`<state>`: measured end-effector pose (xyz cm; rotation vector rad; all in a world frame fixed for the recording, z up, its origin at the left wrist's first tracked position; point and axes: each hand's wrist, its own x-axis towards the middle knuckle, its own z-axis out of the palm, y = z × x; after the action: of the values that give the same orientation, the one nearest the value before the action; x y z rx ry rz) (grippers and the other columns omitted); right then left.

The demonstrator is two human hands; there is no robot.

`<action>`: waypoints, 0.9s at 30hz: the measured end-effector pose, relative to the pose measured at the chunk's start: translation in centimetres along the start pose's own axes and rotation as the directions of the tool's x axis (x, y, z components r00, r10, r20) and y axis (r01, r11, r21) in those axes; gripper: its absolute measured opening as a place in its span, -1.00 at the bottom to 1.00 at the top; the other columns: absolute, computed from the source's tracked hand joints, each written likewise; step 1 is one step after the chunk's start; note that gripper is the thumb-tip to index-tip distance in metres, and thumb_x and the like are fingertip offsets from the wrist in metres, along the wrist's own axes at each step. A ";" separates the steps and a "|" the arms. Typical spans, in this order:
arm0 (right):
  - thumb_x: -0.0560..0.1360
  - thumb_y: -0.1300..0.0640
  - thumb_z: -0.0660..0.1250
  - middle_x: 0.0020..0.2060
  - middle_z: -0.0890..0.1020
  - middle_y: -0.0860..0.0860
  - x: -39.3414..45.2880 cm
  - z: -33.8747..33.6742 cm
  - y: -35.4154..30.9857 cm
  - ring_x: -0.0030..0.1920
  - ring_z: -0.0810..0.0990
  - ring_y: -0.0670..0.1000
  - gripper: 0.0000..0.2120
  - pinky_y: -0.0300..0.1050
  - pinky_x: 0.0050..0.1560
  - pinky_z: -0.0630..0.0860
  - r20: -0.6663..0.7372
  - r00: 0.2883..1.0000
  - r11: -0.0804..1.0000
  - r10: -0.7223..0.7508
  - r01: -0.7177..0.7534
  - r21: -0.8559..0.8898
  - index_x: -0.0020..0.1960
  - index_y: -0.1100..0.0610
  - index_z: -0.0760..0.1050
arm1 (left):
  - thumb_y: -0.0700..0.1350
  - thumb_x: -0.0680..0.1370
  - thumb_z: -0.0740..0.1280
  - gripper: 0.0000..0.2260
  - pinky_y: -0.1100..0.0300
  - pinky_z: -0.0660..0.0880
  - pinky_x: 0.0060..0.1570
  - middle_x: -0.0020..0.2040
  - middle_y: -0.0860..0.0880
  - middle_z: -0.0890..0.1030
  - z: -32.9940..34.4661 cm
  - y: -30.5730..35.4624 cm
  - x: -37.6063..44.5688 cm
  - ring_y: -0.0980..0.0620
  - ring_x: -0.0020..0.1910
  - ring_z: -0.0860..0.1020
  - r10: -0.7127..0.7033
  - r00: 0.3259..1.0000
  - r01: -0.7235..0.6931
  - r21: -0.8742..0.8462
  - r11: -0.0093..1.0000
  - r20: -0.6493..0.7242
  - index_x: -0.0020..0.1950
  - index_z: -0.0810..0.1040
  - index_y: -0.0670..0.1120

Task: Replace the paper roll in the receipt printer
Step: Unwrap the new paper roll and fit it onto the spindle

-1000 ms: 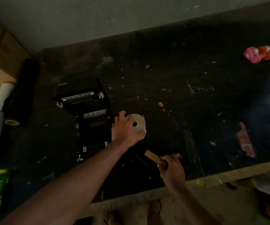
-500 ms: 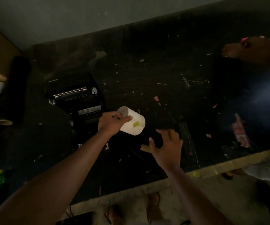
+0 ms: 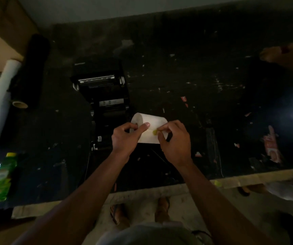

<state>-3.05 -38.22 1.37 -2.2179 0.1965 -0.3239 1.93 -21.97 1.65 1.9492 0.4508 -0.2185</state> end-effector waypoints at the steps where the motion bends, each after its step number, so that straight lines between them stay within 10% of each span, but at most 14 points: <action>1: 0.47 0.22 0.49 -0.05 0.61 -0.03 -0.3 -0.2 0.0 0.02 0.58 0.00 -0.90 0.00 0.07 0.59 0.005 1.000 1.000 -0.013 0.013 0.008 -0.06 0.11 0.59 | 0.40 0.24 0.54 -0.58 0.21 0.54 -0.20 -0.09 0.17 0.72 -0.3 -0.2 -0.1 0.21 -0.07 0.64 0.005 1.000 -0.005 -0.010 1.000 -0.001 -0.16 0.75 0.09; 10: 0.47 0.14 0.51 -0.05 0.61 0.00 -1.2 -2.6 7.6 0.07 0.59 0.07 -0.93 -0.02 0.06 0.54 0.289 0.911 0.923 0.293 -0.192 -0.333 -0.16 0.04 0.63 | 0.30 0.23 0.58 -0.59 -0.18 0.65 0.15 0.02 -0.08 0.74 -3.6 -2.0 -0.2 -0.08 0.11 0.69 -0.059 0.997 0.071 -0.256 0.964 0.054 -0.24 0.72 -0.03; 17: 0.55 0.11 0.43 -0.02 0.65 -0.01 -0.1 -0.1 8.8 -0.11 0.63 -0.06 -0.97 -0.02 -0.11 0.66 0.441 0.831 0.873 0.338 -0.101 -0.477 -0.04 0.02 0.58 | 0.06 0.44 0.57 -0.80 0.26 0.64 -0.19 -0.17 0.14 0.76 -6.0 -2.6 -0.9 0.17 -0.09 0.73 -0.081 0.989 0.126 -0.424 0.897 0.121 -0.28 0.69 -0.02; 27: 0.39 0.00 0.58 0.12 0.55 -0.07 1.2 1.5 8.5 0.09 0.57 -0.04 -0.54 -0.01 0.04 0.61 0.471 0.830 0.889 0.298 -0.061 -0.454 0.18 -0.08 0.44 | 0.24 0.20 0.60 -0.59 0.11 0.66 -0.02 0.17 0.01 0.73 -9.8 -3.7 -1.7 -0.02 0.19 0.69 -0.158 0.972 0.230 -0.554 0.800 0.176 -0.09 0.73 0.04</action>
<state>-1.68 -42.64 -5.98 -2.5935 0.1868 0.4965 -1.65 -12.14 3.18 1.2867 0.5629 -0.2942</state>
